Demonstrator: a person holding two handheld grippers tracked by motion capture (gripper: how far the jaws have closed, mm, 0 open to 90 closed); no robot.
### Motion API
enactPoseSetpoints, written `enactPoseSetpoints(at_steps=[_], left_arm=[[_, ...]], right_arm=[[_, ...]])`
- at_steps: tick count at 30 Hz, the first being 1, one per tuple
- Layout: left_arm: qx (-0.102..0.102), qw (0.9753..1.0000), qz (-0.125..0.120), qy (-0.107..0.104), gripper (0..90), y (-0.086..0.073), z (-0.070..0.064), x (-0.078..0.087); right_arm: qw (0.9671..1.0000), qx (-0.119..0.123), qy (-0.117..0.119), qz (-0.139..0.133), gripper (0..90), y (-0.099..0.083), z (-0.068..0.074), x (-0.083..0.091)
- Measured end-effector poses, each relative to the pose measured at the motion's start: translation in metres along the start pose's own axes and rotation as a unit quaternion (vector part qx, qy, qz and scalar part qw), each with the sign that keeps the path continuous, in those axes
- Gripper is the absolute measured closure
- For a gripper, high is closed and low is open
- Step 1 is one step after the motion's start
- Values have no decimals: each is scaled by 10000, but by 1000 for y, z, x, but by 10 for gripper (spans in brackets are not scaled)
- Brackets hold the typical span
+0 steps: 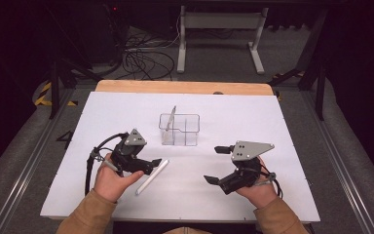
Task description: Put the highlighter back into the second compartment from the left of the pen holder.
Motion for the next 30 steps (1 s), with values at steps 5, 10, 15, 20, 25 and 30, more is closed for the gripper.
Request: enactPoseSetpoints(at_steps=[5,10,15,20,25,30], left_arm=[[-31,9998,172,71,204,-6,0,-6],[212,9994,256,-49,205,-13,-1,-13],[329,9988,367,-38,215,-19,1,-19],[358,9980,514,-57,238,-26,1,-26],[411,9968,676,-101,264,-32,0,-32],[494,9959,754,-94,291,-36,-1,-36]], right_arm=[[10000,11,11,24,64,-1,1,-1],[10000,-14,53,8,62,0,2,-1],[10000,0,60,6,61,0,2,-1],[10000,6,62,13,61,0,3,-1],[10000,16,61,16,61,0,3,-1],[10000,18,71,22,61,-1,3,-2]])
Point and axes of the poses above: each handheld gripper's, and its own axes: x roughly backward along the jaws, y roughly out of its top, z roughly to its left, the point moved 9 cm from there along -x, roughly forward along the jaws, and after that the axes turned 14 degrees about -y, right-handed, at the moved point
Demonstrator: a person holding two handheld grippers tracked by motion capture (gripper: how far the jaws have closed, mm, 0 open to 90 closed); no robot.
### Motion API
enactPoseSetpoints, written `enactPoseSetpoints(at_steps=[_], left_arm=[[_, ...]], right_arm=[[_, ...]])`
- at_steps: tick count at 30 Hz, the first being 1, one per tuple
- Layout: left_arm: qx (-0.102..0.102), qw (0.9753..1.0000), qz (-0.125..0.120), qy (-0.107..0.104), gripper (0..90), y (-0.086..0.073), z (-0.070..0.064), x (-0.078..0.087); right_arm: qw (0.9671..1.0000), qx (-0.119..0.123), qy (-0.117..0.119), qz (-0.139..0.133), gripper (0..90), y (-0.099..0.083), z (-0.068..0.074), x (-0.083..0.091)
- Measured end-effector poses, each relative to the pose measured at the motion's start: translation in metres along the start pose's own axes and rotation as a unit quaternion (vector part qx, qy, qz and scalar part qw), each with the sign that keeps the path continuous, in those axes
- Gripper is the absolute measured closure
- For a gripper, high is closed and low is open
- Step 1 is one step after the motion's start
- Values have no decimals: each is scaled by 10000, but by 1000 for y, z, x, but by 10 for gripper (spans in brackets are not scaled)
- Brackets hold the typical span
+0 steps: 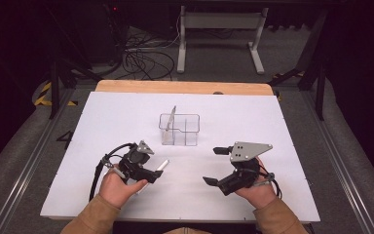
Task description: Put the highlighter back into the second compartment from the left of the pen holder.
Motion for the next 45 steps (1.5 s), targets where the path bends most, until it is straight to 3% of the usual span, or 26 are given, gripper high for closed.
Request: enactPoseSetpoints(at_steps=[8,19,26,33,45], left_arm=[[99,9999,36,82,356,0,1,-4],[349,9993,62,104,562,0,0,-8],[409,9989,215,109,633,-2,-1,-16],[396,9982,381,243,721,-1,-1,-22],[545,9969,509,260,780,-3,2,-26]], right_arm=[[10000,7,-2,10,61,0,0,-1],[10000,1,-5,17,61,-1,0,-1],[10000,2,-1,27,61,-1,0,-2],[10000,3,22,47,61,-2,1,-3],[10000,37,18,61,61,-2,2,-3]])
Point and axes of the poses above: each handheld gripper's, and its own axes: x roughly backward along the jaws, y roughly out of its top, z roughly to its left, the point moved 9 cm from there along -x, roughly forward along the jaws, and after that the axes turned 14 degrees about -y, right-handed, at the moved point
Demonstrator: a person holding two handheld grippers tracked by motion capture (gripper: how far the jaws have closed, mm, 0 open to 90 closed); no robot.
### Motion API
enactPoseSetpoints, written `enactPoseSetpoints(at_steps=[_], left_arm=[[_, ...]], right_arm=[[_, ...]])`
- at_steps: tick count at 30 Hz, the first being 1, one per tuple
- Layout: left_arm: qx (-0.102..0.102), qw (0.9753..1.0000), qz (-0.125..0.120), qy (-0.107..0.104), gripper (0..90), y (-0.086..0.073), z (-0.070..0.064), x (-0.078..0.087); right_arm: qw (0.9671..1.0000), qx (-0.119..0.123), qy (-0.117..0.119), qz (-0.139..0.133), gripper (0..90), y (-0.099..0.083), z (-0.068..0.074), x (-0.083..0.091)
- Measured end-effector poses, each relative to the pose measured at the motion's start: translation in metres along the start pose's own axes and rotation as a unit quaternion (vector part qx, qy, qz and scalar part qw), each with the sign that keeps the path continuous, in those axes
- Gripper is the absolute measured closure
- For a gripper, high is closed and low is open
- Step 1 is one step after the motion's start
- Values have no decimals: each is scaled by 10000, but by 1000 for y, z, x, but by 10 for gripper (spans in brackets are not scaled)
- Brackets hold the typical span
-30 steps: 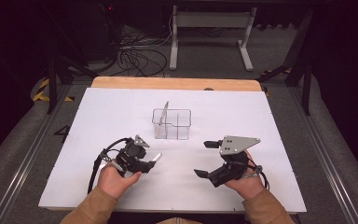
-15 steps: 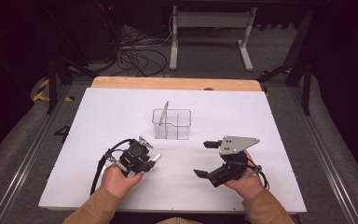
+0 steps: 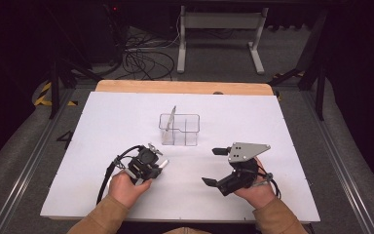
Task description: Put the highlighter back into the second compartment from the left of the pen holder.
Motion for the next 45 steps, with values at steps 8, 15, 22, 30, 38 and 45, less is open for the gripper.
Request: enactPoseSetpoints(at_steps=[8,15,22,30,38,45], left_arm=[[21,10000,30,-32,781,0,0,0],[-5,10000,-13,45,783,1,1,2],[-110,9995,-300,28,783,7,-4,16],[-212,9985,-505,18,783,11,-9,25],[-331,9965,-767,-25,783,17,-15,34],[-504,9915,-1197,-98,783,27,-21,51]], right_arm=[[10000,13,-1,11,61,0,0,-1],[10000,23,7,10,61,0,1,-1],[10000,19,16,14,61,-1,1,-1],[10000,6,16,9,60,0,1,-1],[10000,16,19,9,60,0,1,-1],[10000,15,19,20,60,-1,1,-2]])
Point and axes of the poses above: each handheld gripper's, and its own axes: x roughly backward along the jaws, y roughly out of its top, z roughly to its left, the point moved 9 cm from there along -x, roughly forward along the jaws, and after that the axes turned 14 degrees about -y, right-handed, at the moved point
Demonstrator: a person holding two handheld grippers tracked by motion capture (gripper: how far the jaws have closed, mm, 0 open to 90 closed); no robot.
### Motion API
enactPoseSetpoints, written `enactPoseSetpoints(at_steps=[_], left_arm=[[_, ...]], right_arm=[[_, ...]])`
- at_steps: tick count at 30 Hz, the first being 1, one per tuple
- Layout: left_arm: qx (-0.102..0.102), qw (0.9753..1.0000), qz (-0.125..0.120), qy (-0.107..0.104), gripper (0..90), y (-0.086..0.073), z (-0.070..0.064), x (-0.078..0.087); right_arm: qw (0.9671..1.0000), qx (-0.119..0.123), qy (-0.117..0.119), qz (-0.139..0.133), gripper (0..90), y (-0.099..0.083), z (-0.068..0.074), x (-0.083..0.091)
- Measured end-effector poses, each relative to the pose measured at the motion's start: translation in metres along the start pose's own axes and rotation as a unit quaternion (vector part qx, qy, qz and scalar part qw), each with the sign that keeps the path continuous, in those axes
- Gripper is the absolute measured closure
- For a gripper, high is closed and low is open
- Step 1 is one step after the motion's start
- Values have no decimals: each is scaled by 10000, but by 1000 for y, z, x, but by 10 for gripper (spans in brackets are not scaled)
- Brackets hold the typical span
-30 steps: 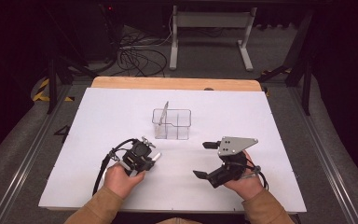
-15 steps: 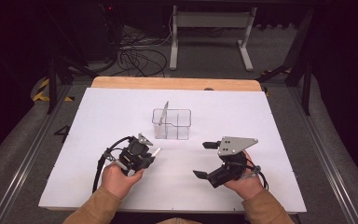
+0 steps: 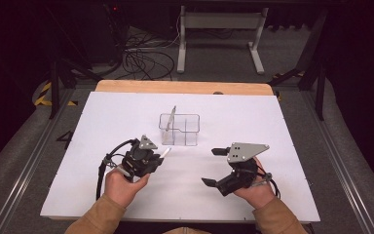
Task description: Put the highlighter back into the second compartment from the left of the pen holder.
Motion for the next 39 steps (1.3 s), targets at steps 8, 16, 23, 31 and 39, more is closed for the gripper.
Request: enactPoseSetpoints(at_steps=[8,16,23,31,39], left_arm=[[-117,9988,-468,-114,783,21,-5,14],[-154,9961,-827,-260,783,36,-4,24],[-137,9918,-1203,-416,783,51,-4,30],[-109,9841,-1670,-603,783,69,-3,36],[-193,9757,-2083,-648,783,85,-2,41]], right_arm=[[10000,-5,-12,-8,60,0,-1,1],[10000,0,-5,-4,60,0,-1,0],[10000,8,0,13,60,-1,0,0],[10000,23,6,10,60,-1,0,0],[10000,22,16,4,60,-1,0,0]])
Point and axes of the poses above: each handheld gripper's, and its own axes: x roughly backward along the jaws, y roughly out of its top, z roughly to its left, the point moved 9 cm from there along -x, roughly forward along the jaws, and after that the axes turned 14 degrees about -y, right-handed, at the moved point
